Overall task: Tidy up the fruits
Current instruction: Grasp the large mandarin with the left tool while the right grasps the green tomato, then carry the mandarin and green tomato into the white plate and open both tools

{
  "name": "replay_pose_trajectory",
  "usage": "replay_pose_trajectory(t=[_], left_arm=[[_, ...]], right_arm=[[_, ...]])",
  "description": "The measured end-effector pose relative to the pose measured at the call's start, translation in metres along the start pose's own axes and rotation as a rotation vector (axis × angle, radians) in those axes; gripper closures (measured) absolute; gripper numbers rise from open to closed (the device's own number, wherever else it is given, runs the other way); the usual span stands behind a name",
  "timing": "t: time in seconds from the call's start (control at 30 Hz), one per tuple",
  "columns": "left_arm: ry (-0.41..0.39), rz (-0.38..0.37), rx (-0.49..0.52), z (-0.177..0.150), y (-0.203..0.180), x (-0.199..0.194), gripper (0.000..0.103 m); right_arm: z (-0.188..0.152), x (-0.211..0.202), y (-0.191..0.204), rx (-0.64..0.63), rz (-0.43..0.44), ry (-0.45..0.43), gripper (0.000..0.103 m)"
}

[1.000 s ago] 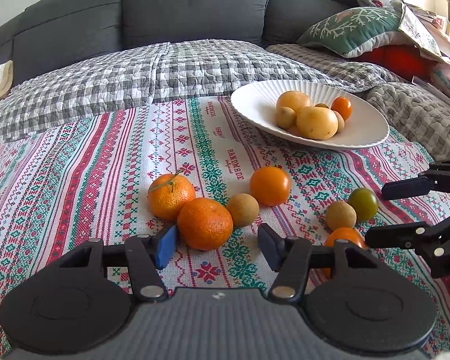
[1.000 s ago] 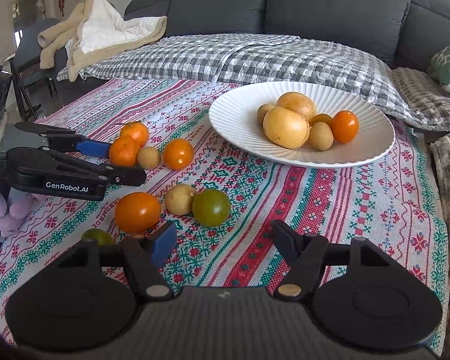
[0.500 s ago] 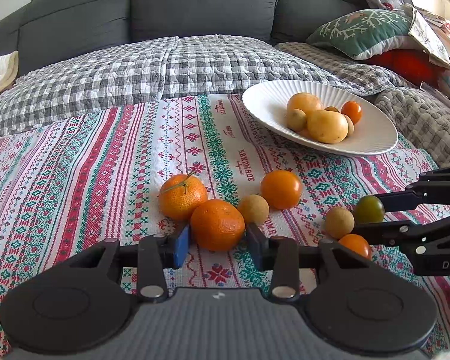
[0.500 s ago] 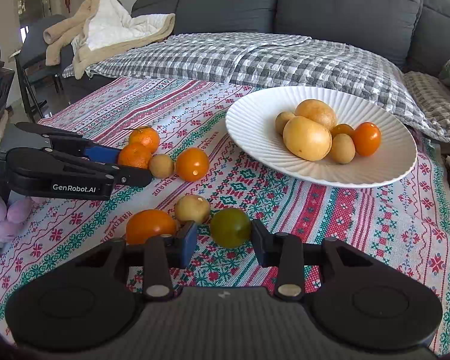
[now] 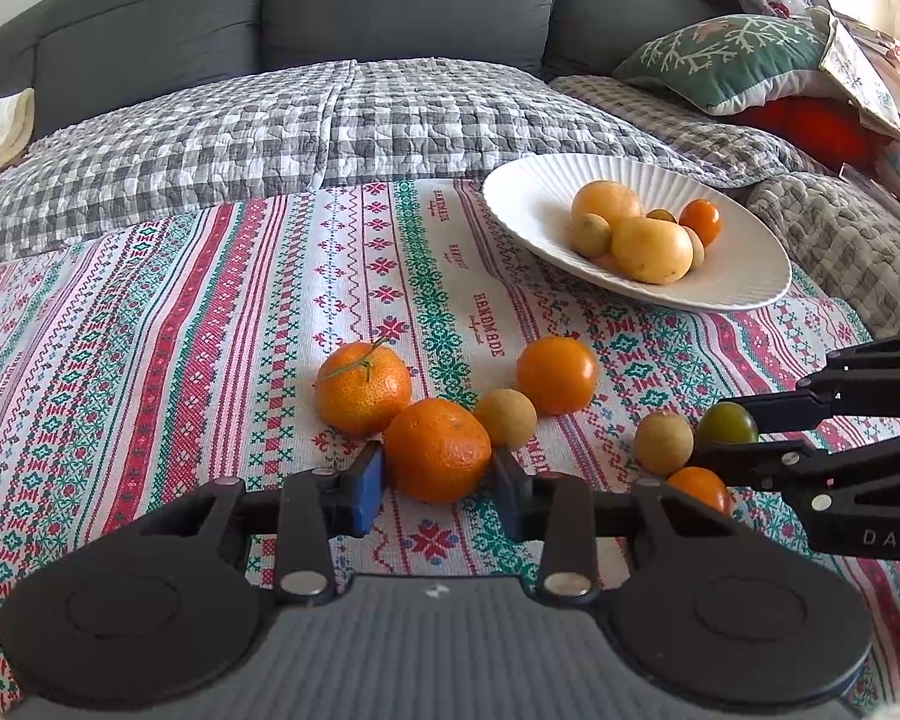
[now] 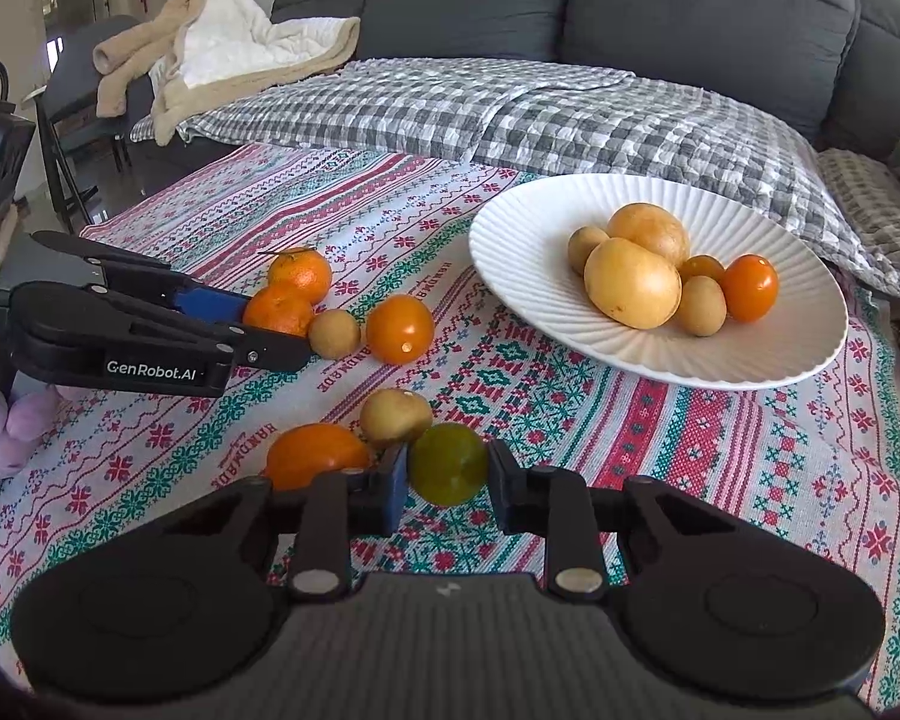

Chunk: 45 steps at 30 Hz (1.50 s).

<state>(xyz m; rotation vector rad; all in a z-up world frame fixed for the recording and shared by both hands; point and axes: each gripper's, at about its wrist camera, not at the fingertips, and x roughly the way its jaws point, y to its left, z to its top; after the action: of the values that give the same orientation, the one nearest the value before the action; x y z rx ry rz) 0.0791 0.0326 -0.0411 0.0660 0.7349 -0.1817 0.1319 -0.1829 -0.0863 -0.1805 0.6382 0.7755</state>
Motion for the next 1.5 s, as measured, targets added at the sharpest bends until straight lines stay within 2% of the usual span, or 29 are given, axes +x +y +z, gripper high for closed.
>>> replay_pose_trajectory(t=[0.53,0.93,1.17,1.5], left_arm=[[0.032,-0.091,-0.022,0.004,-0.005,-0.012,0.076],[0.0,-0.146,-0.04,0.014,-0.008,-0.029,0.076],[-0.034,-0.167,-0.084,0.027,-0.008,-0.034,0.076],[-0.059,-0.201,-0.109,0.04,-0.023,-0.033,0.076]], right_arm=[[0.007,-0.012,0.002,-0.01,0.025,-0.015,0.078],[0.021,-0.027,0.0,-0.012,0.064,-0.059,0.078],[0.03,-0.036,-0.011,0.022,0.043,-0.107,0.078],[0.03,-0.045,-0.048,0.122,-0.025,-0.148,0.078]])
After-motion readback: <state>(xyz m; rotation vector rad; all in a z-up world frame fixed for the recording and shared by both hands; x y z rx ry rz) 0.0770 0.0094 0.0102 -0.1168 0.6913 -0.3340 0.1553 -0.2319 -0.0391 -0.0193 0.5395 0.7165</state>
